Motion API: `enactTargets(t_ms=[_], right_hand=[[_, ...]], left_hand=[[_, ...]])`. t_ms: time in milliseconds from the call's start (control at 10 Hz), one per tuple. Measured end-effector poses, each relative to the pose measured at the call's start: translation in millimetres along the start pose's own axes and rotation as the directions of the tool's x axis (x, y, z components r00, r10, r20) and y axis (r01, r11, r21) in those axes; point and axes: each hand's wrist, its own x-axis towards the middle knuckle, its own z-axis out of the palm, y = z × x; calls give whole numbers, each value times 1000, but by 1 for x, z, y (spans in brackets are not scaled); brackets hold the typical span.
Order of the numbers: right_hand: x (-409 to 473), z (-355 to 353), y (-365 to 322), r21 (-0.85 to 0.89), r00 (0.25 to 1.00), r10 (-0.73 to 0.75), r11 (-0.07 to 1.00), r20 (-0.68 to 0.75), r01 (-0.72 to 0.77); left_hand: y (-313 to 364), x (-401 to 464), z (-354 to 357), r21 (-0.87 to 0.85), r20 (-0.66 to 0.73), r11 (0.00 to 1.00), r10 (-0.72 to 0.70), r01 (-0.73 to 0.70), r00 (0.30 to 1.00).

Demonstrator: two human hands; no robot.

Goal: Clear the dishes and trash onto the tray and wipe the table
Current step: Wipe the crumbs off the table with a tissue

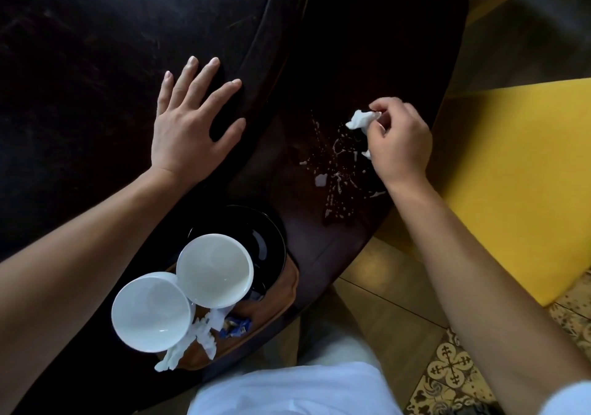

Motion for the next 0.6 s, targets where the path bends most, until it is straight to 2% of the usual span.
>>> enactTargets(t_ms=[100,200,300,400,500,600], right_hand=[[-5,9,-9,-54,995,-59,997,86,64],[-37,9,-15,-61,969,-162,982,185,176],[-53,3,-17,-34,942,-203,975,269,220],[-34,-9,-14,-3,970,-164,986,182,167],[1,-23,-7,-26,996,-85,996,27,86],[20,-21,2,-103,998,11,995,56,-5]], left_hand=[[0,0,0,-2,-1,1000,2,-2,1000],[0,0,0,-5,-1,1000,0,0,1000],[0,0,0,-4,-9,1000,6,-6,1000],[0,0,0,-7,-16,1000,10,-11,1000],[-1,-1,0,-6,-14,1000,11,-11,1000],[-1,0,0,-7,-10,1000,8,-8,1000]])
